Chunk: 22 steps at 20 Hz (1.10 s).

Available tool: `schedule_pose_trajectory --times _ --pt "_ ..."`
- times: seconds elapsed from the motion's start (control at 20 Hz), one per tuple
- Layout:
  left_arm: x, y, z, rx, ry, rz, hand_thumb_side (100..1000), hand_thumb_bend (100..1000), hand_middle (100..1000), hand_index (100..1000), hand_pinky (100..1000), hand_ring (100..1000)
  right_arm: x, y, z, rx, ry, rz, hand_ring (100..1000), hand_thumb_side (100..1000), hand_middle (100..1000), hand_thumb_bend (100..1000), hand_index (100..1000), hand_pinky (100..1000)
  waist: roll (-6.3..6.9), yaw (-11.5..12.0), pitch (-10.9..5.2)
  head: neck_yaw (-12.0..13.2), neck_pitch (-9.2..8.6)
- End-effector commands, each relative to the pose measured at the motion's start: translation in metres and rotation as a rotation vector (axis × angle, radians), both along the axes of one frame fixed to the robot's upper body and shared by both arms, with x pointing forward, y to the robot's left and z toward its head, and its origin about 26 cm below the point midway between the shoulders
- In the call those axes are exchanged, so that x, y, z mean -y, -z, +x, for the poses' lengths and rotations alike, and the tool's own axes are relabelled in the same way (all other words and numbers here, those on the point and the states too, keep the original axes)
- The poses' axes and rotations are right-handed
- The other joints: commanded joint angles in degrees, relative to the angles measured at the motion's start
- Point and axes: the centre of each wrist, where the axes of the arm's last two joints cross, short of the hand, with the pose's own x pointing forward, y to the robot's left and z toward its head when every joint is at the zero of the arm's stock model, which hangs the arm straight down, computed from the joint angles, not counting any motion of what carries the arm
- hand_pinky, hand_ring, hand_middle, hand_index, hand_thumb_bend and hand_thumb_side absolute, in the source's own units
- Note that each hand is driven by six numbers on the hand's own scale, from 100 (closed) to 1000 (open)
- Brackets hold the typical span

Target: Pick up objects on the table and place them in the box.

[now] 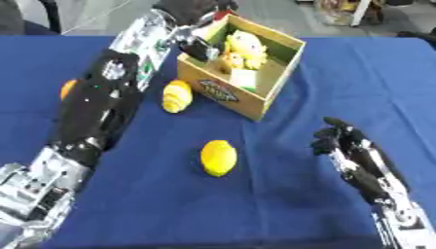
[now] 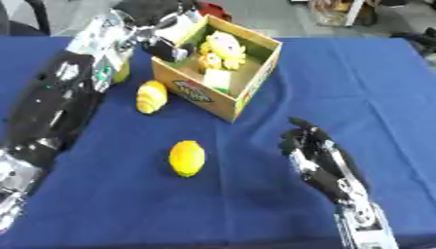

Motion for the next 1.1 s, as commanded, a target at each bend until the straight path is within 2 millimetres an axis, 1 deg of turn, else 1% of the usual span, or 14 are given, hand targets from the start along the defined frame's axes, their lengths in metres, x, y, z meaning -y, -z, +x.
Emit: schedule_pose_trajectory --times 0.05,0.15,0.25,0.3,0.35,0.45,0.55,0.75,0.85,0.95,1.1 --pt "-0.045 -0.032 -0.012 -0.02 -0.081 0.03 268 360 769 916 795 710 0.007 -0.007 0.003 0.022 0.017 -0.017 652 408 663 100 890 636 0.28 0.4 -1.12 -0.8 -0.01" --pt "-0.075 -0.032 -0.016 -0.106 -0.162 0.08 299 410 778 915 797 717 0.01 -0.006 0.003 0.021 0.024 -0.021 652 407 663 100 890 636 0.45 0.9 -1.25 -1.1 0.07" --pt "-0.101 -0.027 -0.02 -0.191 -0.235 0.125 311 430 781 913 797 717 0.012 -0.006 0.002 0.02 0.033 -0.023 652 408 663 100 890 636 0.62 1.3 -1.39 -1.4 0.15" --pt "-0.114 -0.021 -0.021 -0.242 -0.279 0.146 331 467 790 916 798 724 0.013 -0.006 0.002 0.021 0.036 -0.023 652 408 663 100 890 636 0.69 1.6 -1.42 -1.6 0.1" --pt "-0.126 -0.014 -0.022 -0.291 -0.321 0.161 337 476 791 916 797 724 0.013 -0.006 0.003 0.022 0.037 -0.023 652 409 663 100 890 636 0.74 1.8 -1.46 -1.8 0.11" --pt "-0.145 0.0 -0.023 -0.367 -0.386 0.172 342 488 793 916 796 724 0.013 -0.006 0.002 0.022 0.037 -0.024 652 409 663 100 890 636 0.78 2.0 -1.53 -1.9 0.21" --pt "-0.158 0.016 -0.022 -0.435 -0.431 0.17 345 503 799 918 796 728 0.013 -0.006 0.002 0.023 0.037 -0.024 652 407 663 100 890 636 0.72 2.1 -1.58 -2.1 0.18" --pt "-0.169 0.045 -0.019 -0.529 -0.478 0.16 348 507 809 922 797 733 0.012 -0.006 0.002 0.023 0.035 -0.021 652 405 663 100 890 636 0.4 2.0 -1.68 -1.9 0.16" --pt "-0.17 0.059 -0.018 -0.57 -0.496 0.177 362 542 808 915 794 731 0.012 -0.006 0.003 0.023 0.034 -0.02 651 402 662 100 890 637 0.2 1.8 -1.7 -1.9 0.17" --pt "-0.17 0.07 -0.017 -0.597 -0.516 0.21 374 560 786 894 779 706 0.012 -0.006 0.003 0.022 0.035 -0.019 651 402 662 100 890 637 0.04 1.7 -1.66 -1.8 0.26" --pt "-0.171 0.079 -0.016 -0.596 -0.541 0.245 368 529 689 806 705 605 0.012 -0.006 0.003 0.021 0.035 -0.019 651 402 662 100 890 637 -0.05 1.6 -1.55 -1.8 0.28"
